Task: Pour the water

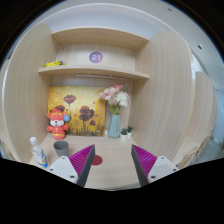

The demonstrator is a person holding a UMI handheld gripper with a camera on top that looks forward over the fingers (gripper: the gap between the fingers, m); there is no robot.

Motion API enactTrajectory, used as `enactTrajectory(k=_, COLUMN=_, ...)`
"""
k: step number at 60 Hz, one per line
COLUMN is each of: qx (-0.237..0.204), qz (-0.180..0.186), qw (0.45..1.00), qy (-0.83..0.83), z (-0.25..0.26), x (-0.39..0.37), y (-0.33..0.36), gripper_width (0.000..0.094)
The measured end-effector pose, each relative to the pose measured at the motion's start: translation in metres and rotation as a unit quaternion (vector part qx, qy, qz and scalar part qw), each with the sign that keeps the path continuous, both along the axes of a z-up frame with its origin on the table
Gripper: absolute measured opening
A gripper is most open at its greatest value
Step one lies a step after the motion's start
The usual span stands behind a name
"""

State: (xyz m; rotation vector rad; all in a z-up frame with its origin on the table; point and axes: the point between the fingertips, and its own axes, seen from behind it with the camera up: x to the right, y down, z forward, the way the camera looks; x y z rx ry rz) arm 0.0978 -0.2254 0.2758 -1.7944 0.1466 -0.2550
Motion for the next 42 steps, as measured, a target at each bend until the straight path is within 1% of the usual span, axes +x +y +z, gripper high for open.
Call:
enactTrajectory(k=2, qx=-0.01, qz=0.013, qw=1.0, qy=0.004, z=-0.041, x=-0.028, y=0.01, gripper_width=0.0739)
enactTrajectory(k=3, qx=-0.01, qz=0.017, qw=1.0, qy=0.006, z=-0.049, x=-0.036, y=0.01, gripper_width=0.0737)
enactTrajectory(k=10, qx=-0.02, qz=0.054, qw=0.998, qy=0.027, z=-0.101, x=-0.102, y=0.009, gripper_width=0.0735)
enactTrajectory(k=20, qx=-0.06, qz=0.109, qw=0.992, qy=0.034, z=-0.169, x=-0.204, y=0.012, gripper_width=0.0746)
enactTrajectory(k=23, qx=-0.072, qz=0.132, qw=0.988, qy=0.041, z=-0.186, x=-0.237, y=0.015, gripper_width=0.0745)
enactTrajectory(k=26, qx=-0.081, qz=0.156, qw=0.983, qy=0.046, z=-0.2, x=-0.268, y=0.02, gripper_width=0.0747)
enactTrajectory(k=31, qx=-0.097, qz=0.18, qw=0.978, qy=0.043, z=-0.219, x=-0.304, y=0.033, gripper_width=0.0744)
enactTrajectory(k=37, qx=-0.096, qz=0.19, qw=0.976, qy=0.042, z=-0.225, x=-0.329, y=0.057, gripper_width=0.0745)
enactTrajectory(k=42, qx=-0.086, qz=0.188, qw=0.977, qy=0.048, z=-0.223, x=-0.339, y=0.079, gripper_width=0.0746)
